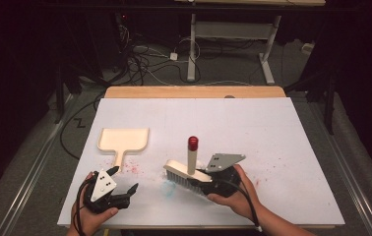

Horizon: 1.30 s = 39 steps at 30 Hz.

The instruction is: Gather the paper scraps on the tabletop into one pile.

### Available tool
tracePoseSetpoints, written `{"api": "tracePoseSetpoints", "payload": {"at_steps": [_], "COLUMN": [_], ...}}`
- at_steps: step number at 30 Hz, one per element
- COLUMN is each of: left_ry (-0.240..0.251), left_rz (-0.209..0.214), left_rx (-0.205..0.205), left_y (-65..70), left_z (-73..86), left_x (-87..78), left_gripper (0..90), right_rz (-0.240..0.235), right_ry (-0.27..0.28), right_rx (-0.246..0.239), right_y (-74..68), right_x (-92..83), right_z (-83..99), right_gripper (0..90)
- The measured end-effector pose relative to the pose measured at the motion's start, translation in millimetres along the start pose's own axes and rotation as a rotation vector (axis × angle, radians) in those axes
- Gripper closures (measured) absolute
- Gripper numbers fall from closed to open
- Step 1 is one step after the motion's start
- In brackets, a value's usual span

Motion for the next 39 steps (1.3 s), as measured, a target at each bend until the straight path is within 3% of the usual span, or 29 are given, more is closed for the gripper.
{"api": "tracePoseSetpoints", "payload": {"at_steps": [1, 3, 4, 5, 7, 8, 12, 13, 17, 19, 22, 25, 27, 32, 37, 39], "left_ry": [-0.003, -0.014, -0.018, -0.024, -0.031, -0.034, -0.036, -0.040, -0.058, -0.065, -0.074, -0.079, -0.079, -0.083, -0.086, -0.087], "left_rz": [0.004, 0.006, 0.007, 0.008, 0.010, 0.012, 0.016, 0.015, 0.015, 0.018, 0.017, 0.021, 0.022, 0.028, 0.033, 0.034], "left_rx": [0.002, 0.009, 0.012, 0.016, 0.018, 0.018, 0.021, 0.024, 0.040, 0.048, 0.067, 0.070, 0.071, 0.073, 0.073, 0.072], "left_y": [0.6, 1.5, 1.9, 2.1, 2.6, 2.9, 4.6, 4.9, 7.6, 9.0, 9.0, 9.5, 10.0, 10.5, 10.6, 10.2], "left_z": [0.0, 0.5, 0.8, 1.2, 2.0, 2.3, 1.9, 1.7, 0.8, 0.5, 0.2, 0.3, -0.3, -0.2, 0.5, 0.9], "left_x": [0.7, 1.9, 2.5, 2.9, 3.8, 4.2, 6.3, 6.7, 9.9, 11.8, 13.8, 15.0, 15.2, 17.0, 17.8, 18.0], "left_gripper": [17.3, 17.4, 17.4, 17.4, 17.4, 17.4, 17.4, 17.5, 17.5, 17.5, 17.5, 17.7, 17.7, 17.7, 17.8, 17.8], "right_rz": [0.005, 0.007, 0.030, 0.030, 0.050, 0.083, 0.109, 0.150, 0.175, 0.196, 0.195, 0.184, 0.169, 0.160, 0.151, 0.153], "right_ry": [0.032, 0.044, 0.059, 0.059, 0.060, 0.063, 0.031, 0.006, -0.017, -0.057, -0.083, -0.127, -0.125, -0.106, -0.085, -0.048], "right_rx": [-0.006, -0.004, -0.021, -0.021, -0.038, -0.065, -0.051, -0.061, -0.073, -0.092, -0.091, -0.080, -0.083, -0.104, -0.093, -0.065], "right_y": [6.4, 8.9, 15.7, 15.7, 23.6, 33.5, 46.4, 55.5, 68.5, 76.7, 79.0, 78.8, 75.7, 63.0, 50.6, 43.7], "right_x": [-14.9, -22.5, -39.0, -39.0, -55.2, -71.8, -87.2, -94.9, -104.3, -111.8, -111.8, -103.4, -94.5, -72.2, -48.1, -37.1], "right_z": [-3.1, -4.3, -4.4, -4.4, -0.8, 7.7, 23.7, 36.4, 52.9, 68.3, 76.6, 88.8, 89.9, 76.8, 59.8, 48.3], "right_gripper": [67.6, 67.6, 67.6, 67.6, 67.6, 67.6, 67.6, 67.6, 67.6, 67.6, 67.6, 67.6, 67.6, 67.7, 67.7, 67.6]}}
Point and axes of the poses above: each handheld gripper's, and its own axes: x roughly forward along the jaws, z roughly out of its underside, y roughly to its right, the point moved 4 cm from there along x, roughly forward along the jaws, and after that the axes turned 14 degrees about z, right-handed, at the moved point
